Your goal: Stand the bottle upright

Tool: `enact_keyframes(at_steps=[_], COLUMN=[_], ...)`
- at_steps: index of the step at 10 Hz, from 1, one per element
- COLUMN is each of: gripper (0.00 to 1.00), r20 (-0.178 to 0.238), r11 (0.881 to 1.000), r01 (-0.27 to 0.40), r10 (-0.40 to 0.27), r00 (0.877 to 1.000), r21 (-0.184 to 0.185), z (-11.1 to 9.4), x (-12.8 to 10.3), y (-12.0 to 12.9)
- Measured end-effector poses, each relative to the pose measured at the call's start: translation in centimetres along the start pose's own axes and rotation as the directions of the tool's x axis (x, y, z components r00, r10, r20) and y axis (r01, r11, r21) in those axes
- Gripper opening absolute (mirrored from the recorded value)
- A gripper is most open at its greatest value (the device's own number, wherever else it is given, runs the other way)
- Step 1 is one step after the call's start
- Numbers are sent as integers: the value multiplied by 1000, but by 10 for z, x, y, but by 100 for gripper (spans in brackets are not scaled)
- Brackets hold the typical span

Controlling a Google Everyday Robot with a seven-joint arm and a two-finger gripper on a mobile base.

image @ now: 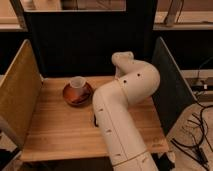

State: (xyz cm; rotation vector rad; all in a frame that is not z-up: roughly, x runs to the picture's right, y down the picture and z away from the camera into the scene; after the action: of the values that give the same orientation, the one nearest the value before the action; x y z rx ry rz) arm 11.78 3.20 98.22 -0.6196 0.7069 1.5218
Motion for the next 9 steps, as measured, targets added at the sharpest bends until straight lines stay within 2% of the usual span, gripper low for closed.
enact_keyframes(at_steps=[2, 3, 6, 7, 9], gripper=[48, 36, 8, 1, 0], r20=[-10, -12, -7, 4, 28], r11=[1000, 1000, 1000, 1000, 999], r01=[9, 12, 17, 20, 25], r10=[-9, -12, -18, -19, -24], r00=[1000, 1000, 1000, 1000, 999], r21=[-2, -4, -14, -18, -29], z=[4, 5, 2, -3, -14], x=[3, 3, 2, 0, -5], y=[2, 2, 5, 6, 8])
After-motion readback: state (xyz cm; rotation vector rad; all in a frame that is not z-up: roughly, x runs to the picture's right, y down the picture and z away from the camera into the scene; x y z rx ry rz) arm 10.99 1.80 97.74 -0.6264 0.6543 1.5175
